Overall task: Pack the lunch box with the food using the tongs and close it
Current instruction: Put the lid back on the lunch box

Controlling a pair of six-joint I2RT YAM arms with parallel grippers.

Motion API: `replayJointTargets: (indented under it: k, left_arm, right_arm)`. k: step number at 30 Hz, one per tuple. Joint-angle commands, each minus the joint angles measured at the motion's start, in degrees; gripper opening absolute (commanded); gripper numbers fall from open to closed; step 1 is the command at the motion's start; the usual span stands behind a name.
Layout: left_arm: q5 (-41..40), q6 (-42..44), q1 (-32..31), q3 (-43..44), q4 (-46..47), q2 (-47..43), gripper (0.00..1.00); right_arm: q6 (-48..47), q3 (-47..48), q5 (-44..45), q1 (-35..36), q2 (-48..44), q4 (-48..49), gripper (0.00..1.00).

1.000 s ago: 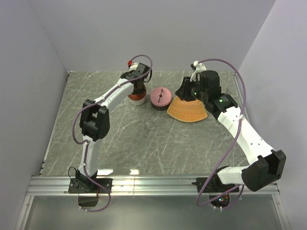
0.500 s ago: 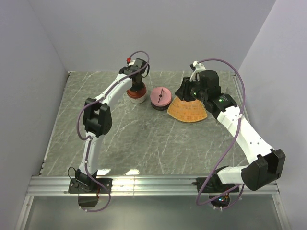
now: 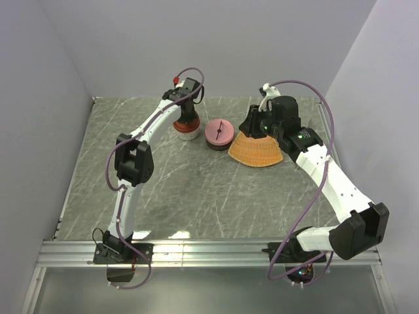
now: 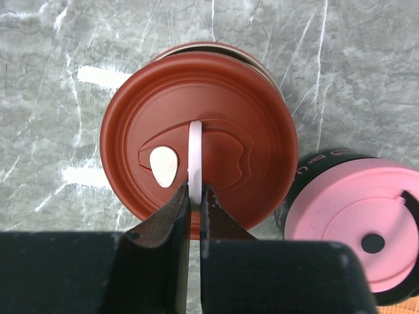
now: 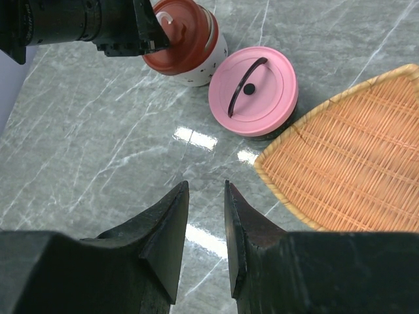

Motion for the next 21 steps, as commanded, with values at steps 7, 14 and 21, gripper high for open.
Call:
replayJointTargets:
  k: [7, 14, 21]
  left_arm:
    - [1.0, 0.3, 0.2, 3.5, 1.4, -2.7, 0.0]
    - [0.5, 0.7, 0.4, 4.7, 2.5, -1.7, 0.0]
    - [2.3, 1.1, 0.7, 7.5, 0.8, 2.3, 0.0]
  right_arm:
    - [-0.9, 2.6, -0.4, -0.2, -0.2, 0.8, 0.36]
    - [-0.5, 3.8, -1.9, -0.2, 2.4, 1.4, 0.36]
    - [-1.1, 4.2, -1.2, -0.2, 2.6, 0.7, 0.36]
